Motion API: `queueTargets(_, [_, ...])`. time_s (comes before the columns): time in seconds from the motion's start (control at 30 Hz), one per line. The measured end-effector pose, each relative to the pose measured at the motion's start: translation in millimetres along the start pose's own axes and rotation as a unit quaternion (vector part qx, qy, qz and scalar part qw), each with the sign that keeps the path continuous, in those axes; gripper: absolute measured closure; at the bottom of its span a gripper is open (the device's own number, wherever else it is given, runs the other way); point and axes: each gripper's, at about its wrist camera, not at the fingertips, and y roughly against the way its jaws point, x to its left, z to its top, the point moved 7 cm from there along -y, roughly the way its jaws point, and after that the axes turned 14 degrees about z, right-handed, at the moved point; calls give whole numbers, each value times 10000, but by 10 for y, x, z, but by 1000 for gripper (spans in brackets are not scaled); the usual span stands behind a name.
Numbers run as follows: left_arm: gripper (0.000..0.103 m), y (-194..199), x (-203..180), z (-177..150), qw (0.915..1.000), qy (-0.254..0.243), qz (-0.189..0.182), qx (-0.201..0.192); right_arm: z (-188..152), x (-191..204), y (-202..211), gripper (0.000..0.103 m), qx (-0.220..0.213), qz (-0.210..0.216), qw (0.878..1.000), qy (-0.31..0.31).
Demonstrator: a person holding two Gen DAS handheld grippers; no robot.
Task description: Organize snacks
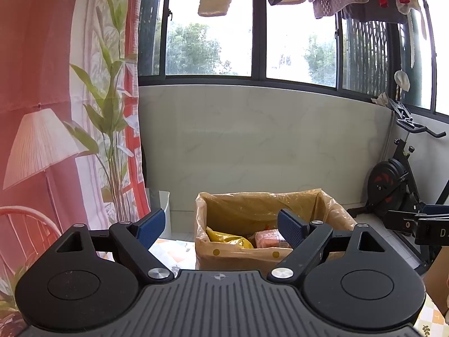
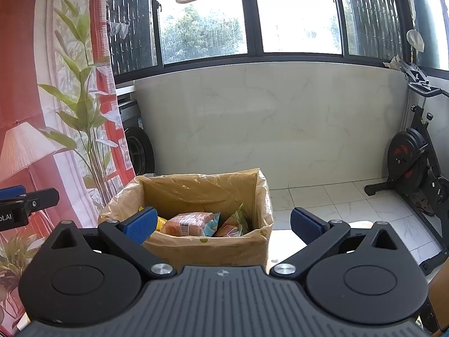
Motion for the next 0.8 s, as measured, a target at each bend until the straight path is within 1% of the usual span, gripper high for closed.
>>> queueTargets(0.8, [14, 36, 0, -2, 10000, 56, -1, -12, -10, -1, 8, 0, 8, 2, 10000, 24])
